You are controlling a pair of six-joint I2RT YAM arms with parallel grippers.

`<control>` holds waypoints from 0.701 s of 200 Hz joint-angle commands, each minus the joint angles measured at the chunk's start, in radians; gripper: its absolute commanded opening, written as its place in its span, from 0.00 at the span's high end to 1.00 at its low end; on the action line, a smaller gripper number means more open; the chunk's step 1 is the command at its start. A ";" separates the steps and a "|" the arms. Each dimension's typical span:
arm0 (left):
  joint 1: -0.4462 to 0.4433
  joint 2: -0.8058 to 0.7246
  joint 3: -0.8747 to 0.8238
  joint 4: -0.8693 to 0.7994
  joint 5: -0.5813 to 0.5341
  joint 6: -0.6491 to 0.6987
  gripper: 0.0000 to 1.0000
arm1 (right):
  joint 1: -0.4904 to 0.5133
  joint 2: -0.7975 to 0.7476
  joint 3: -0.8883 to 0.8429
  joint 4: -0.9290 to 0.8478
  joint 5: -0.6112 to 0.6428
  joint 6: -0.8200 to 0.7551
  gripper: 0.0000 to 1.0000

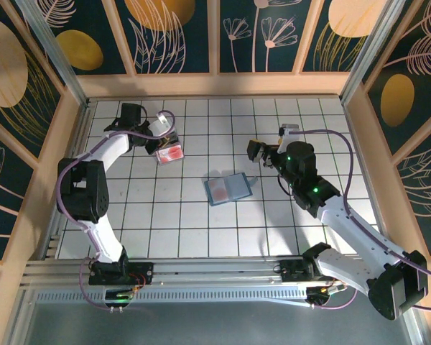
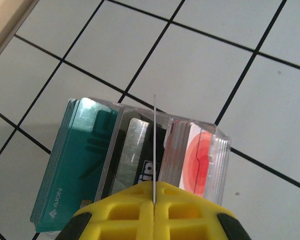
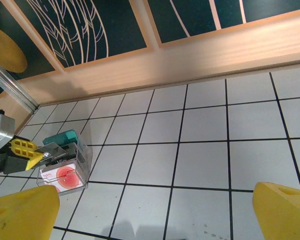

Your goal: Take the credit cards out of the card holder

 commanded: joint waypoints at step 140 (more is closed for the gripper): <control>0.023 0.104 0.117 -0.059 0.070 0.086 1.00 | 0.003 0.004 0.038 -0.008 0.016 0.027 0.01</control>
